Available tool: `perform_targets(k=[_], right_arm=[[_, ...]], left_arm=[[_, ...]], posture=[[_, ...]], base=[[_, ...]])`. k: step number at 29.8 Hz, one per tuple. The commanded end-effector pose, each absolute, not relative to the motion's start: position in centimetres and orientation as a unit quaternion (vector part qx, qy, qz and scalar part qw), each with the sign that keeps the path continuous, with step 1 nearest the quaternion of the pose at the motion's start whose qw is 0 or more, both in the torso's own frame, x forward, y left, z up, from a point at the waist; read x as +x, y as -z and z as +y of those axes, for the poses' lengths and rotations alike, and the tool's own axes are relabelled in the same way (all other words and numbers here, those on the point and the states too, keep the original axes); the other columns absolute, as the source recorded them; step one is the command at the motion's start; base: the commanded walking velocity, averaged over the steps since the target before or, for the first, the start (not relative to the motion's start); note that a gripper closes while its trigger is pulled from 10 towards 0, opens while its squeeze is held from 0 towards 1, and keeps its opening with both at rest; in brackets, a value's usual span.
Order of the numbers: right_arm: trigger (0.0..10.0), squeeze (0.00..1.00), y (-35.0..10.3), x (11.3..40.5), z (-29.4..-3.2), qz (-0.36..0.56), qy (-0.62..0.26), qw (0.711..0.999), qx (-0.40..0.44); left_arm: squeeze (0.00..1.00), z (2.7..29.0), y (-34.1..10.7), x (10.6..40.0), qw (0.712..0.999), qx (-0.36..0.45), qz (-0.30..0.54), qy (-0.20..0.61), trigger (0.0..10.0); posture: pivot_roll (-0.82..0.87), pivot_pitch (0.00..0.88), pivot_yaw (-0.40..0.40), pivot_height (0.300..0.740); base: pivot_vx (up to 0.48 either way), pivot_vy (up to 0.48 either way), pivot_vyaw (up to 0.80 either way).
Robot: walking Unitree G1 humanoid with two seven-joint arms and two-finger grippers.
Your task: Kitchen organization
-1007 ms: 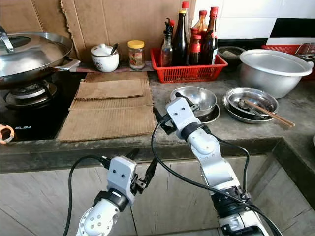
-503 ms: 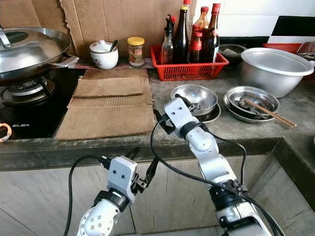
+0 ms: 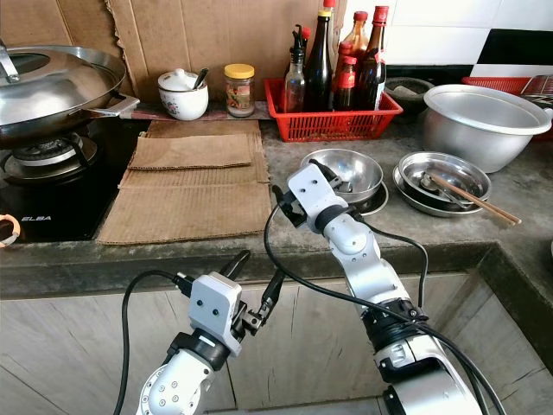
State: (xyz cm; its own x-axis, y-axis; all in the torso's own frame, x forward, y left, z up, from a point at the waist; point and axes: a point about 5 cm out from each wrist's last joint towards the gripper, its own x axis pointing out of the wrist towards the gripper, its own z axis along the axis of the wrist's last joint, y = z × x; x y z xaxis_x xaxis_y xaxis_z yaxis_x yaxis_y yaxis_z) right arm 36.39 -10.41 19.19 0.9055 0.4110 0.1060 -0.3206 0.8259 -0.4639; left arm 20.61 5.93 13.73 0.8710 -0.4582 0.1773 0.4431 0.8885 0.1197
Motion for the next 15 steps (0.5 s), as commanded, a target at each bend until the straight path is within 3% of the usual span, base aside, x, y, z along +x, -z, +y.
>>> perform_targets(k=[1,15], right_arm=[[0.0,0.00,-19.76,36.78,-10.90,-0.110,-0.180,0.952,-0.224],[0.0,0.00,-19.75,36.90,-10.70,-0.115,-0.178,0.952,-0.222]], left_arm=[[0.00,5.81,-14.01,20.55,0.966,0.035,-0.108,0.234,10.0],[0.00,5.93,-13.98,20.61,0.966,0.036,-0.107,0.232,10.0]], posture=[[0.13,0.000,-0.088,0.740],[0.13,0.000,-0.085,0.740]], base=[[0.000,0.000,0.00],[0.000,0.000,0.00]])
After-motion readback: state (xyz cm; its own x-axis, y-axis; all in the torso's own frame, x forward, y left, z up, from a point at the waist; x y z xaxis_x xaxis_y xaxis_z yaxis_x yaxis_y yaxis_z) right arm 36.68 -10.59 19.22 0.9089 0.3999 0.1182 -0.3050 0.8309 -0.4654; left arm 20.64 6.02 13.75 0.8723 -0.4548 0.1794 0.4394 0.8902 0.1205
